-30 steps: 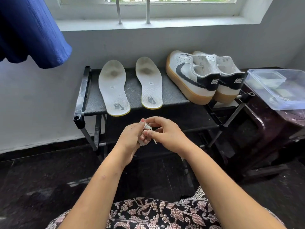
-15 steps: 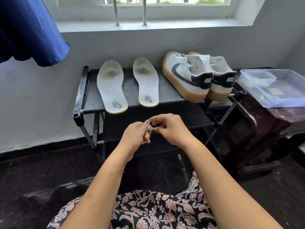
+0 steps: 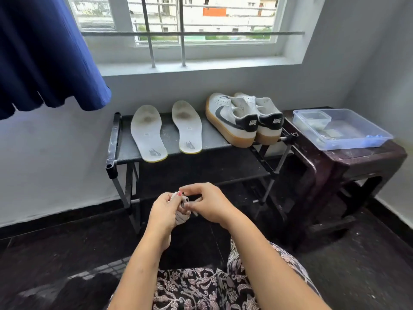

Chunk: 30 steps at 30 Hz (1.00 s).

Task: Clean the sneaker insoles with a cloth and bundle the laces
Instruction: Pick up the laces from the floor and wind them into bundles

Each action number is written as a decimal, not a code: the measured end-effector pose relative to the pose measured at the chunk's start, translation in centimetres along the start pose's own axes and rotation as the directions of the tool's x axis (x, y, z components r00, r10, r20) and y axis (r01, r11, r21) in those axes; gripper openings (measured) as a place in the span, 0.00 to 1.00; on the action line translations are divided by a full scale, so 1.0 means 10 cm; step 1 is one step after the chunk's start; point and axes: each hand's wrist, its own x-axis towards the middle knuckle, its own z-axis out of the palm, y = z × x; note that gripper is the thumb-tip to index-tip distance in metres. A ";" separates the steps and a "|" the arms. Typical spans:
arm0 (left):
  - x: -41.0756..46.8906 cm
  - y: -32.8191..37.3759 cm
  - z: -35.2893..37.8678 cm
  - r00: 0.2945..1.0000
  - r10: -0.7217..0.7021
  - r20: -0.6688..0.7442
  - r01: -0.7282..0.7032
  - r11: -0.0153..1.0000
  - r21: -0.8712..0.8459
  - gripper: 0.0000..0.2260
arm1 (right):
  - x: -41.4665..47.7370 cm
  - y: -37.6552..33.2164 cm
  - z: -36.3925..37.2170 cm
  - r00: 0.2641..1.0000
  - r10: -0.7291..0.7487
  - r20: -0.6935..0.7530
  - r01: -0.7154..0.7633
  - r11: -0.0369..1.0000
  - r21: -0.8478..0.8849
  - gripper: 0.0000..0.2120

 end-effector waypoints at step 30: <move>1.13 1.49 2.59 0.764 0.500 0.407 -0.623 0.735 0.268 0.09 | 0.56 0.47 -3.30 0.757 0.118 -0.643 0.187 0.903 0.387 0.10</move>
